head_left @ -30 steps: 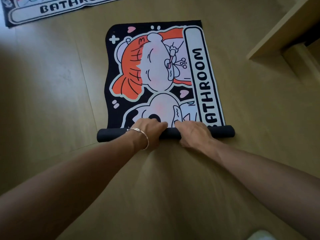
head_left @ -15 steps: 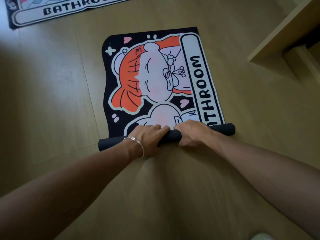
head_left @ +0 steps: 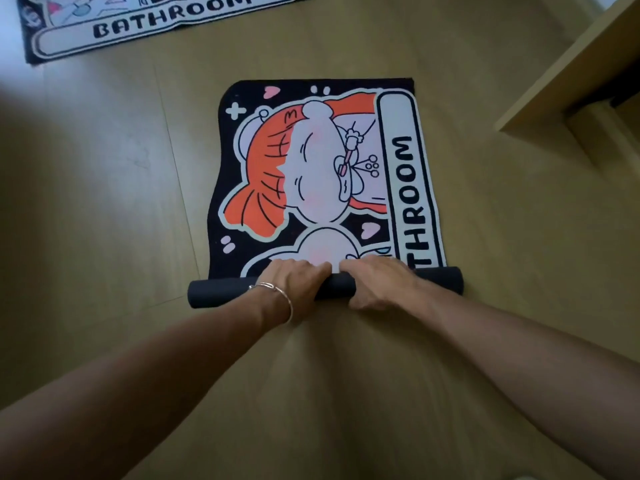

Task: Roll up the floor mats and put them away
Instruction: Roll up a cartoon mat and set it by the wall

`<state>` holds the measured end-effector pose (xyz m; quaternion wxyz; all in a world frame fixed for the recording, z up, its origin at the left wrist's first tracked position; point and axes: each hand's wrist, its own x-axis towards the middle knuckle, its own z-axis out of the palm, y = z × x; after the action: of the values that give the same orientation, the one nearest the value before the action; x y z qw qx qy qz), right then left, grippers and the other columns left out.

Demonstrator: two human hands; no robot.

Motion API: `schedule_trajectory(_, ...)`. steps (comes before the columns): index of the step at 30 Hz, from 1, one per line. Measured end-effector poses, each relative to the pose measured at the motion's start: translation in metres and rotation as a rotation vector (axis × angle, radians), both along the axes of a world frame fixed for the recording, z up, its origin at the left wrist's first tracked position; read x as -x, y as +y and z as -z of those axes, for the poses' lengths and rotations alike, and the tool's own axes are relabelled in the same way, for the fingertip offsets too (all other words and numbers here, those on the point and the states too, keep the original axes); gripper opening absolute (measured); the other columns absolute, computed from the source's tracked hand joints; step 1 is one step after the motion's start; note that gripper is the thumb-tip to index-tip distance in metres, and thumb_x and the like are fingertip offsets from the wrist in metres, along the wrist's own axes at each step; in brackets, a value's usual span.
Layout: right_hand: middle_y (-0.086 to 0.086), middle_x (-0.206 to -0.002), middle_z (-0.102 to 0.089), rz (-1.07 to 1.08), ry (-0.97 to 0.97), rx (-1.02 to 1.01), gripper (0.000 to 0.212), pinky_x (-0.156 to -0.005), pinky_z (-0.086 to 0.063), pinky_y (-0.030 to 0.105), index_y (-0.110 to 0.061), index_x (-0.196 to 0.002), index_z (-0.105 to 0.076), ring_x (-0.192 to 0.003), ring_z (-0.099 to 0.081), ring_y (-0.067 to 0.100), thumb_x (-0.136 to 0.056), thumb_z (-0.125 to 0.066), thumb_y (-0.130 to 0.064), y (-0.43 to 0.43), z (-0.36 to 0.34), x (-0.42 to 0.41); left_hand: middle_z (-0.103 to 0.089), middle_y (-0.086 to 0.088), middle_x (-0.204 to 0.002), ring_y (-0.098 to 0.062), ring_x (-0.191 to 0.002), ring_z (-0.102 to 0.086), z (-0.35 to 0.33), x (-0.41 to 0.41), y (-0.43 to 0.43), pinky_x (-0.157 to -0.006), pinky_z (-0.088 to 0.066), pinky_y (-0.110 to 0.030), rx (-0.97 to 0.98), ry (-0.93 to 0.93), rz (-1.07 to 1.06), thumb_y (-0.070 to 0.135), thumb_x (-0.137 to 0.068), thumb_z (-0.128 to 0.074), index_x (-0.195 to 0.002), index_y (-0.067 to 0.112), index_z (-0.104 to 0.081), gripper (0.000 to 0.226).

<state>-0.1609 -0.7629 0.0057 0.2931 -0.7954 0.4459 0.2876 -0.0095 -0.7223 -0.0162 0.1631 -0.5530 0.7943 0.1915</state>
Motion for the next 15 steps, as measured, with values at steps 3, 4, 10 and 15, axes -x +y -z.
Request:
schedule_trajectory(3, 0.003, -0.104, -0.058, -0.01, -0.034, 0.144, 0.031, -0.079, -0.043, 0.035, -0.021, -0.11, -0.045, -0.09, -0.054, 0.021, -0.084, -0.062, -0.024, 0.007, 0.009, -0.003, -0.057, 0.003, -0.084, -0.019, -0.075, -0.055, -0.003, -0.004, -0.011, -0.064, -0.045, -0.031, -0.091, 0.04, -0.043, 0.03, -0.084, -0.056, -0.108, 0.026, -0.052, 0.025)
schedule_trajectory(4, 0.003, -0.104, -0.058, 0.005, -0.034, 0.132, 0.032, -0.079, -0.044, 0.035, -0.021, -0.112, -0.047, -0.091, -0.055, 0.021, -0.084, -0.062, -0.023, 0.006, 0.009, -0.003, -0.057, 0.003, -0.087, -0.02, -0.078, -0.056, -0.004, -0.004, -0.01, -0.066, -0.046, -0.032, -0.071, 0.044, -0.029, 0.03, -0.084, -0.056, -0.11, 0.027, -0.05, 0.027)
schedule_trajectory(10, 0.002, -0.102, -0.056, -0.024, 0.015, -0.026, 0.038, -0.076, -0.05, 0.034, -0.021, -0.116, -0.049, -0.088, -0.057, 0.021, -0.082, -0.065, -0.023, 0.0, 0.004, -0.01, -0.058, -0.001, -0.101, -0.023, -0.087, -0.059, 0.004, -0.004, 0.007, -0.062, -0.039, -0.033, 0.019, 0.021, -0.001, 0.027, -0.088, -0.051, -0.115, 0.022, -0.041, 0.029)
schedule_trajectory(15, 0.005, -0.107, -0.049, -0.077, -0.027, 0.191, 0.038, -0.074, -0.042, 0.034, -0.017, -0.114, -0.044, -0.088, -0.048, 0.019, -0.082, -0.064, -0.018, 0.009, 0.016, -0.008, -0.062, 0.001, -0.095, -0.021, -0.079, -0.058, 0.004, -0.01, -0.003, -0.061, -0.041, -0.031, -0.048, 0.044, -0.056, 0.031, -0.084, -0.055, -0.11, 0.026, -0.049, 0.027)
